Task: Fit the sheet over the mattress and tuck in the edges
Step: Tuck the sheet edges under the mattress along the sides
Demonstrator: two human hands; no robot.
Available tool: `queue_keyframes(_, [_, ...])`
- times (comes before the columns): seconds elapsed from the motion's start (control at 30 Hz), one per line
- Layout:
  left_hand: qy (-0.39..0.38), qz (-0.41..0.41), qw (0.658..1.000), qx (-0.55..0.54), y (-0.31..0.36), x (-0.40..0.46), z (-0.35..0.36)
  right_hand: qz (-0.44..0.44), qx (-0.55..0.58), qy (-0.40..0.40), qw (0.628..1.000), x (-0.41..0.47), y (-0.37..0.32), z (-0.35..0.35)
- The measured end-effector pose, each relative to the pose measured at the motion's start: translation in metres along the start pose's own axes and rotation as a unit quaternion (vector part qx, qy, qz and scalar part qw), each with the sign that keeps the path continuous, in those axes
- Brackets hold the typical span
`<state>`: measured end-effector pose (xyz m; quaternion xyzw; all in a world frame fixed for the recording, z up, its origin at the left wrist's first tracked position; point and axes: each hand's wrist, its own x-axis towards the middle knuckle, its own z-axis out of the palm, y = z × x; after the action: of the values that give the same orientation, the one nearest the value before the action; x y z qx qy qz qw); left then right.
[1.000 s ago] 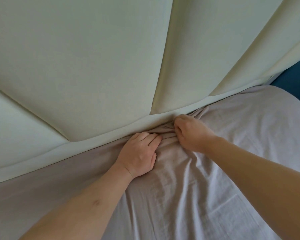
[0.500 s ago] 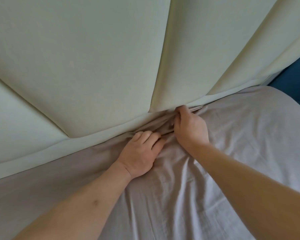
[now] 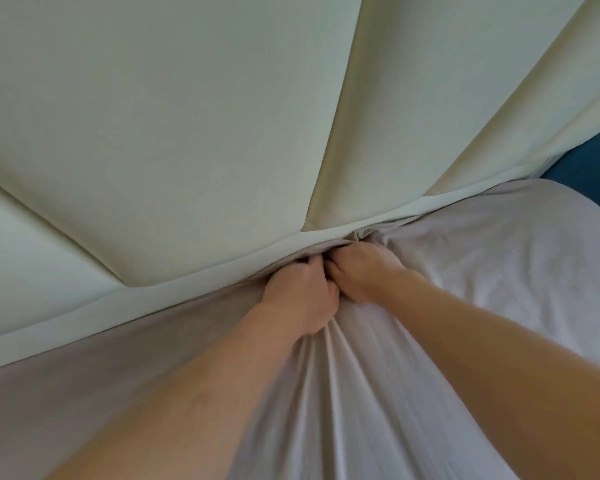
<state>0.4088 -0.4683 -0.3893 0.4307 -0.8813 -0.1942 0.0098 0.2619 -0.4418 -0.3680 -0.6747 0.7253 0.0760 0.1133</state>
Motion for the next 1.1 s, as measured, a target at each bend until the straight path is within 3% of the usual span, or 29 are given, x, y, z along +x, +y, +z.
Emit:
queue_keyframes(0.07, [-0.099, -0.041, 0.993, -0.048, 0.003, 0.027, -0.005, 0.051, 0.007, -0.09, 0.995, 0.013, 0.004, -0.011])
queue_keyframes(0.13, [-0.189, -0.094, 0.972, -0.106, 0.005, 0.047, -0.015, 0.036, -0.051, -0.155, 0.986, 0.026, 0.007, -0.015])
queue_keyframes(0.2, [-0.227, -0.128, 0.951, -0.167, 0.004, 0.059, -0.018, 0.055, -0.08, -0.203, 0.974, 0.037, 0.0, -0.021])
queue_keyframes(0.27, [-0.189, -0.1, 0.966, -0.145, 0.007, 0.049, -0.009, 0.088, -0.071, -0.267, 0.957, 0.056, 0.0, -0.012])
queue_keyframes(0.33, [-0.018, -0.015, 1.0, -0.006, 0.0, 0.013, 0.009, 0.04, -0.075, -0.29, 0.953, 0.102, 0.024, 0.027])
queue_keyframes(0.4, [0.111, 0.04, 0.99, 0.08, -0.005, -0.022, 0.012, 0.026, -0.042, -0.277, 0.96, 0.174, 0.085, 0.095])
queue_keyframes(0.47, [0.07, 0.003, 0.997, 0.044, -0.011, -0.021, 0.009, 0.075, 0.059, -0.296, 0.95, 0.179, 0.085, 0.102])
queue_keyframes(0.53, [-0.061, -0.069, 0.996, -0.002, -0.015, 0.002, 0.001, 0.101, 0.067, -0.254, 0.96, 0.094, 0.024, 0.027])
queue_keyframes(0.63, [-0.157, -0.1, 0.979, -0.087, -0.019, 0.023, -0.013, 0.047, 0.067, -0.109, 0.991, 0.029, 0.008, -0.015])
queue_keyframes(0.7, [-0.192, -0.117, 0.968, -0.116, -0.017, 0.027, -0.016, 0.002, 0.12, 0.033, 0.992, -0.013, 0.02, -0.005])
queue_keyframes(0.77, [-0.191, -0.127, 0.967, -0.112, -0.012, 0.026, -0.016, -0.027, 0.121, 0.218, 0.968, -0.039, 0.04, 0.024])
queue_keyframes(0.83, [-0.135, -0.128, 0.981, -0.056, -0.005, 0.021, -0.012, 0.047, 0.093, 0.307, 0.946, -0.053, 0.051, 0.038])
queue_keyframes(0.93, [0.015, -0.089, 0.995, 0.047, -0.002, 0.001, -0.004, 0.085, 0.059, 0.268, 0.958, -0.048, 0.051, 0.042])
queue_keyframes(1.03, [0.219, 0.107, 0.963, 0.112, -0.004, -0.021, 0.011, 0.08, 0.042, 0.222, 0.971, -0.041, 0.051, 0.032])
queue_keyframes(1.07, [0.256, 0.205, 0.939, 0.105, 0.0, -0.018, 0.019, 0.077, 0.028, 0.211, 0.974, -0.04, 0.056, 0.028])
queue_keyframes(1.1, [0.221, 0.256, 0.938, 0.082, 0.003, -0.016, 0.02, 0.072, 0.011, 0.184, 0.98, -0.037, 0.058, 0.023])
